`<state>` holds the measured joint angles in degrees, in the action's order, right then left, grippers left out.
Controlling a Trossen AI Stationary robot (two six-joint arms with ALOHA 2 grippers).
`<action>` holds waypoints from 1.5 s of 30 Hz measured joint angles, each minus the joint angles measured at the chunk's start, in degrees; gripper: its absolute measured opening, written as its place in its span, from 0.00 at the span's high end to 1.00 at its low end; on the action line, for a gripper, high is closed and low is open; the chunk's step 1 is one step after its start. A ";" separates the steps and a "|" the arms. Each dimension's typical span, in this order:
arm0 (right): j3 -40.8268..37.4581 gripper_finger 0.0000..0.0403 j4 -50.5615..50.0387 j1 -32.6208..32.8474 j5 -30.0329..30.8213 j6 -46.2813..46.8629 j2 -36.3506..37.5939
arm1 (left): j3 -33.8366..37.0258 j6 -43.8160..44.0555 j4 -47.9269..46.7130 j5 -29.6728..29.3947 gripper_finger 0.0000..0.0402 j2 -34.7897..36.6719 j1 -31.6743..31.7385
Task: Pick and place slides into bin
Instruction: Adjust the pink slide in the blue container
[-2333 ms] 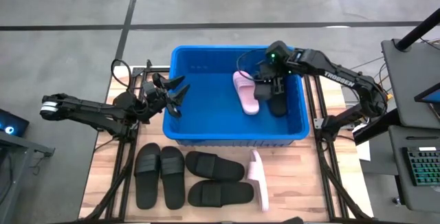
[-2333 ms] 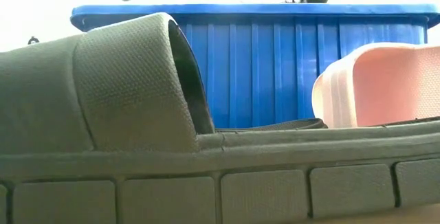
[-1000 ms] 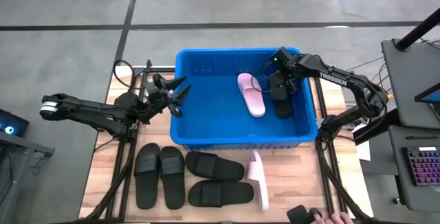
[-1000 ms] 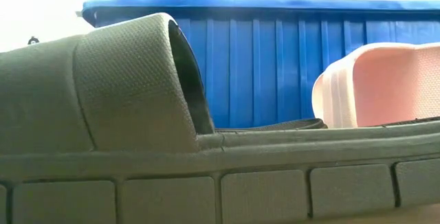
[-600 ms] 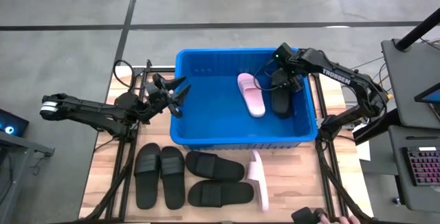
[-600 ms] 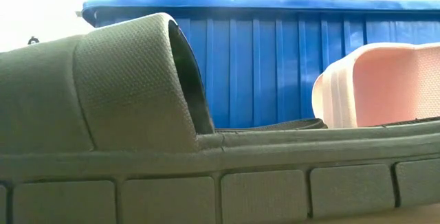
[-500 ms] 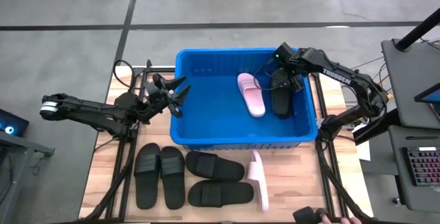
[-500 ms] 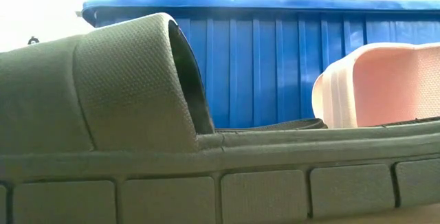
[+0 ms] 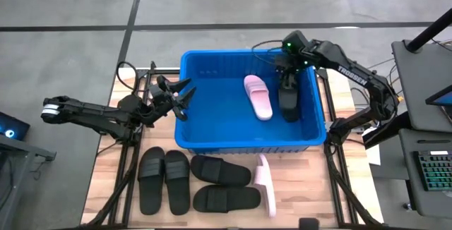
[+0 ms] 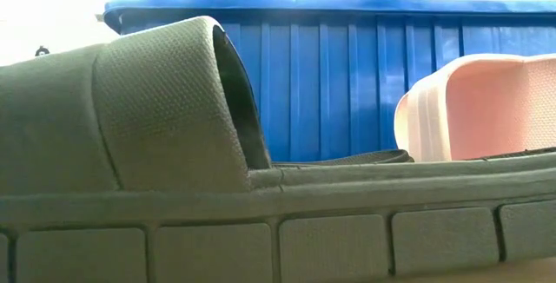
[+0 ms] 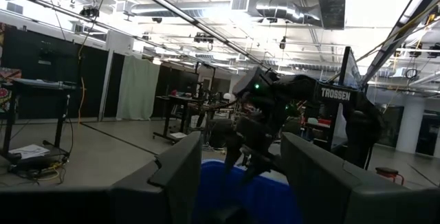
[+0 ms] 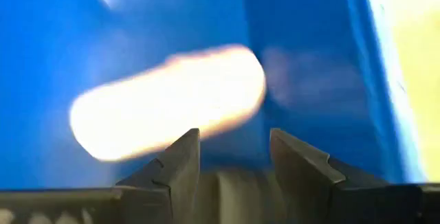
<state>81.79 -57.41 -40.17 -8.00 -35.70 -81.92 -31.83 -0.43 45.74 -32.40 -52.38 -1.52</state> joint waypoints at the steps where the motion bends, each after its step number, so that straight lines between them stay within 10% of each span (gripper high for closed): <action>1: -0.12 0.60 1.25 0.70 -1.88 1.40 -0.10 | 0.00 0.00 0.00 0.00 0.54 0.00 0.01; 21: -2.73 0.63 7.96 9.89 8.89 -0.81 -19.75 | 0.00 0.02 -0.05 0.02 0.54 -1.62 -0.02; 45: -2.79 0.75 16.06 9.84 17.81 -9.18 -24.84 | 0.00 0.00 -0.53 -0.02 0.54 -1.60 -0.02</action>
<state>79.00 -41.36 -30.33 9.82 -44.88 -106.76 -31.83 -0.43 45.22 -32.42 -53.98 -1.54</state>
